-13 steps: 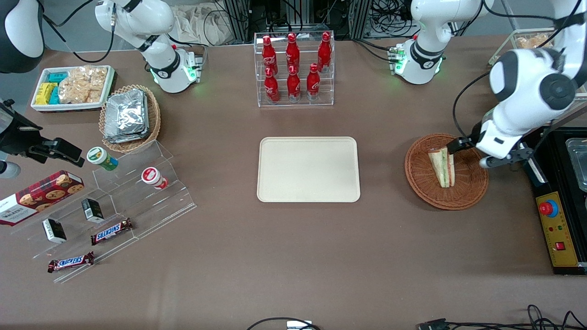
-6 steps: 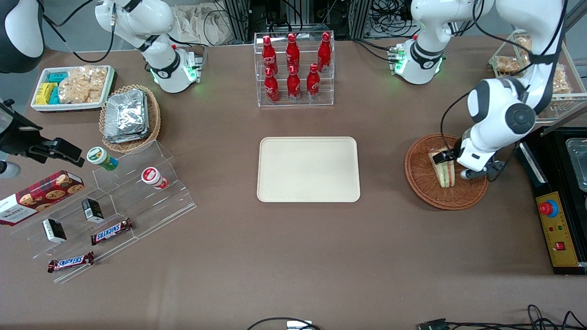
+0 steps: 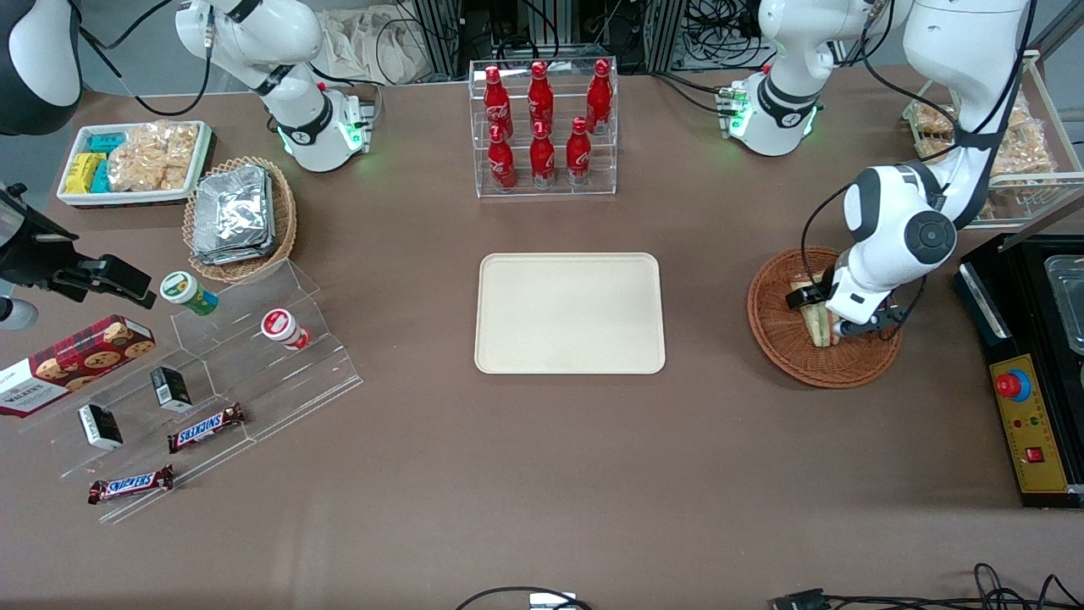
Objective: Place sandwich from basket to tray
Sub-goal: 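Lower the left gripper and grasp the wrapped sandwich upright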
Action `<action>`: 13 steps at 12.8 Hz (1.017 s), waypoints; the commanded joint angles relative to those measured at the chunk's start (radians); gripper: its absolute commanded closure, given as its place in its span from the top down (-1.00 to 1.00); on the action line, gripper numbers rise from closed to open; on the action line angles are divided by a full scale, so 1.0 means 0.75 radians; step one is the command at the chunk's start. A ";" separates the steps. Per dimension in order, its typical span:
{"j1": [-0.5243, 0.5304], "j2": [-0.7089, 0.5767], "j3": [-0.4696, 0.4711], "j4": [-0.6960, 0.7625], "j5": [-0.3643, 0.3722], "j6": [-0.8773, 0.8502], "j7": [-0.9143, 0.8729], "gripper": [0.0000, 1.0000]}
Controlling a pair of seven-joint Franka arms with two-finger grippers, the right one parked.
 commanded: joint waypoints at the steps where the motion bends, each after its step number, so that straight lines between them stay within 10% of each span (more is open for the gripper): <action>1: -0.005 -0.020 0.003 -0.007 0.016 0.017 -0.019 0.63; 2: -0.005 -0.026 0.003 -0.010 0.016 0.013 -0.011 -0.32; 3: -0.005 -0.032 0.003 -0.010 0.016 0.000 -0.011 -0.88; 10: -0.028 -0.362 0.001 0.107 0.012 -0.522 -0.017 -1.00; 13: -0.034 -0.410 -0.005 0.504 0.010 -1.020 0.001 -1.00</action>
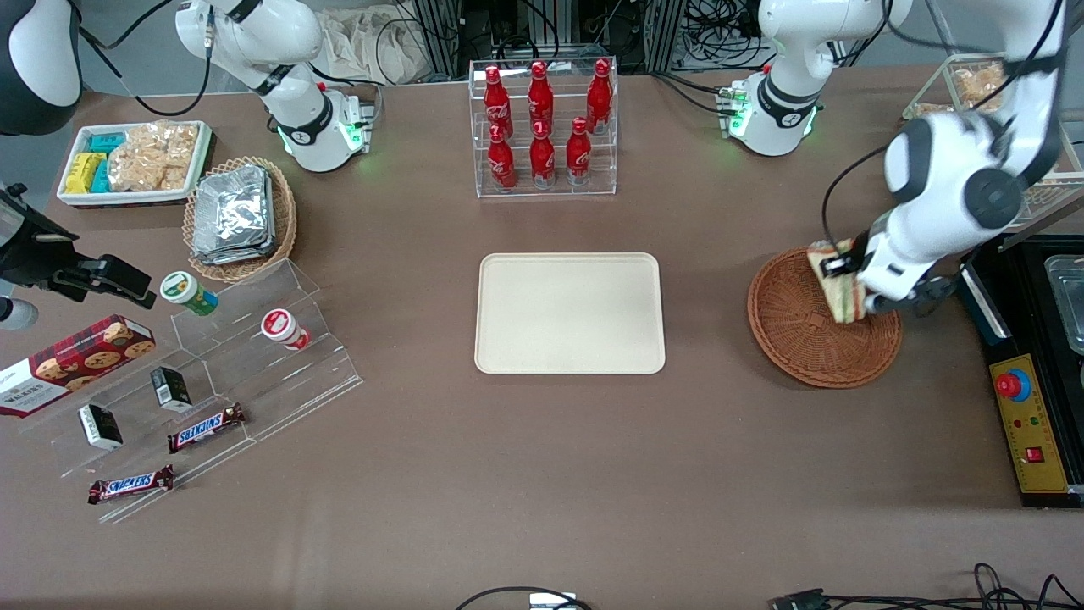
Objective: Place sandwich from basket to tray
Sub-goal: 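Lift the sandwich out of the basket and carry it toward the tray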
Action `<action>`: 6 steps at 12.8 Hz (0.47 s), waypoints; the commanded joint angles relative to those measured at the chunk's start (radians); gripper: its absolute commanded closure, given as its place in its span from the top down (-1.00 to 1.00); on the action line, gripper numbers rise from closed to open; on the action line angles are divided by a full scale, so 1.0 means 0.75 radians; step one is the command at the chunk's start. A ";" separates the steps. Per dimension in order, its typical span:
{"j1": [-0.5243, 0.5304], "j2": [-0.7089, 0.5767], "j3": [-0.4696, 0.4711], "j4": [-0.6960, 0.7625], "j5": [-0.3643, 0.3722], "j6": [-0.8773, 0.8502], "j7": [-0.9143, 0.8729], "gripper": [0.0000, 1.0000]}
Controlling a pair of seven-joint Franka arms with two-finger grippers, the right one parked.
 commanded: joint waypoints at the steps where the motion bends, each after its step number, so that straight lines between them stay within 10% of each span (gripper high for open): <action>1: -0.034 0.017 -0.001 0.404 0.006 -0.419 0.001 -1.00; 6: -0.108 0.205 -0.067 0.935 0.000 -0.748 -0.036 -1.00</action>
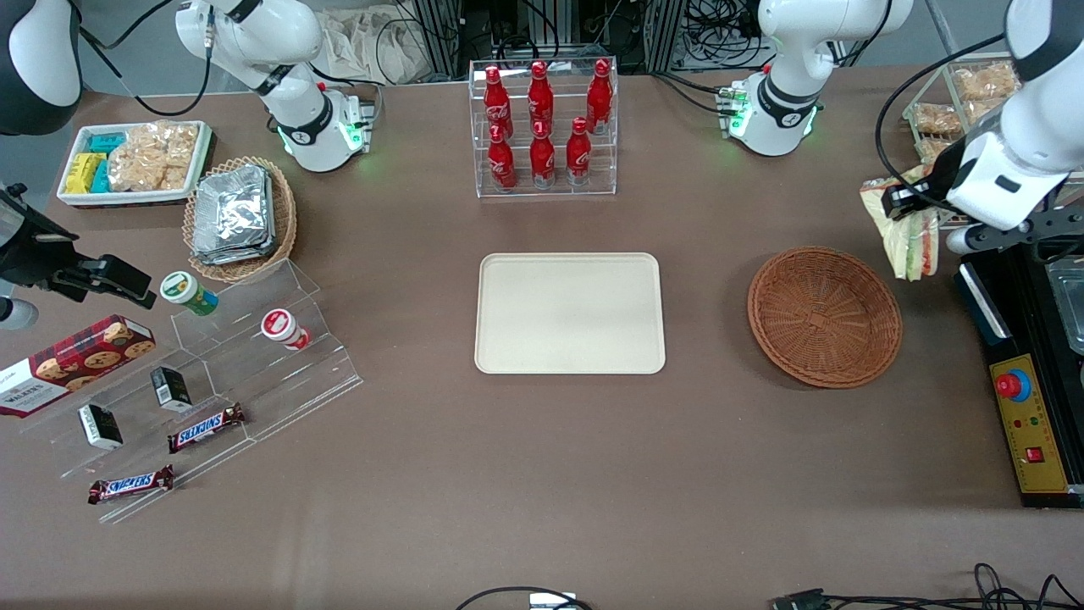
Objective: Place sandwich from basket to tray
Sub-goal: 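Lift the sandwich out of the basket and carry it toward the tray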
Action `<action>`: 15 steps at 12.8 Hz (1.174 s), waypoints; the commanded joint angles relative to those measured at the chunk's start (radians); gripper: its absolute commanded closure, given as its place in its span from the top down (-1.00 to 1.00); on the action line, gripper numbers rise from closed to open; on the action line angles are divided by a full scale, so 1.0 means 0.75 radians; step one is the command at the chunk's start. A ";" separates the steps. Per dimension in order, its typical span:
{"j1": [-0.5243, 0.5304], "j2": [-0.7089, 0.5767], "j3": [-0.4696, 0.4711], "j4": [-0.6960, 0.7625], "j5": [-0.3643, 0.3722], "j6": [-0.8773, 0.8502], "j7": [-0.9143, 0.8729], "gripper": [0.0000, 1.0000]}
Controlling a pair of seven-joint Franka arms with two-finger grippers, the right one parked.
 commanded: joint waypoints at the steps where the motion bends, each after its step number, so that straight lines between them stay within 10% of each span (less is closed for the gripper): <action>1: -0.026 0.172 -0.121 0.244 0.004 -0.095 -0.113 -1.00; 8: -0.053 0.615 -0.831 0.534 0.086 -0.071 -0.969 -1.00; 15: -0.053 0.681 -0.919 0.020 0.319 0.425 -0.858 -1.00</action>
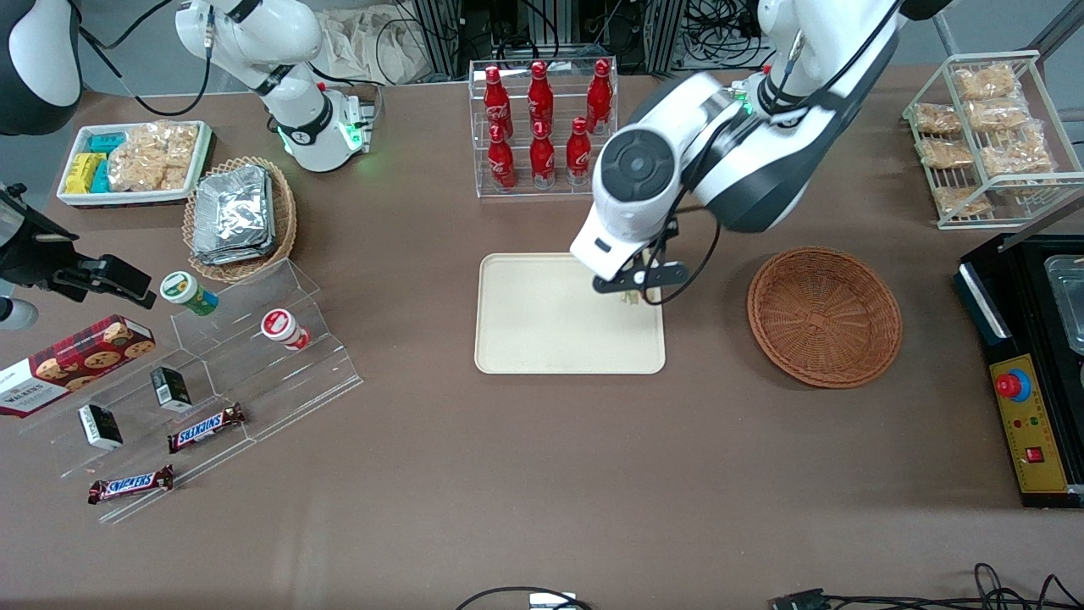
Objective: Place sandwich from basket to tray
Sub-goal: 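Lower the sandwich onto the cream tray and open the left gripper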
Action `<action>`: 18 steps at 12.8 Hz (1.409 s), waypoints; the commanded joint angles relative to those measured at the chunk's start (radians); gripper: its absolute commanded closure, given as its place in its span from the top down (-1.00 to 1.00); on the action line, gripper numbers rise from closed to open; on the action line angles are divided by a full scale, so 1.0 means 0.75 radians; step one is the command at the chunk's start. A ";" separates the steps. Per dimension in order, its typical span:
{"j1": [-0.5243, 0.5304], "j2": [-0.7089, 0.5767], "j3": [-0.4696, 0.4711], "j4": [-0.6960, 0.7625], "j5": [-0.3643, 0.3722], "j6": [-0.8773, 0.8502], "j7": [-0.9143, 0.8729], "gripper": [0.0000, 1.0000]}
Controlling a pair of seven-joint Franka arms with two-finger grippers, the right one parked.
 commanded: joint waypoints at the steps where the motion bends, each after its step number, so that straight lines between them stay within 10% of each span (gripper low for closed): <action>1: 0.023 -0.017 -0.007 -0.253 0.070 0.258 0.015 -1.00; 14: 0.017 0.224 0.124 -0.435 0.314 0.742 -0.108 -0.89; 15: 0.019 0.226 0.124 -0.435 0.312 0.742 -0.110 -0.50; 16: 0.019 0.228 0.124 -0.433 0.312 0.742 -0.132 0.55; 17: 0.019 0.228 0.124 -0.433 0.312 0.740 -0.156 1.00; 18: 0.019 0.226 0.124 -0.433 0.312 0.734 -0.157 1.00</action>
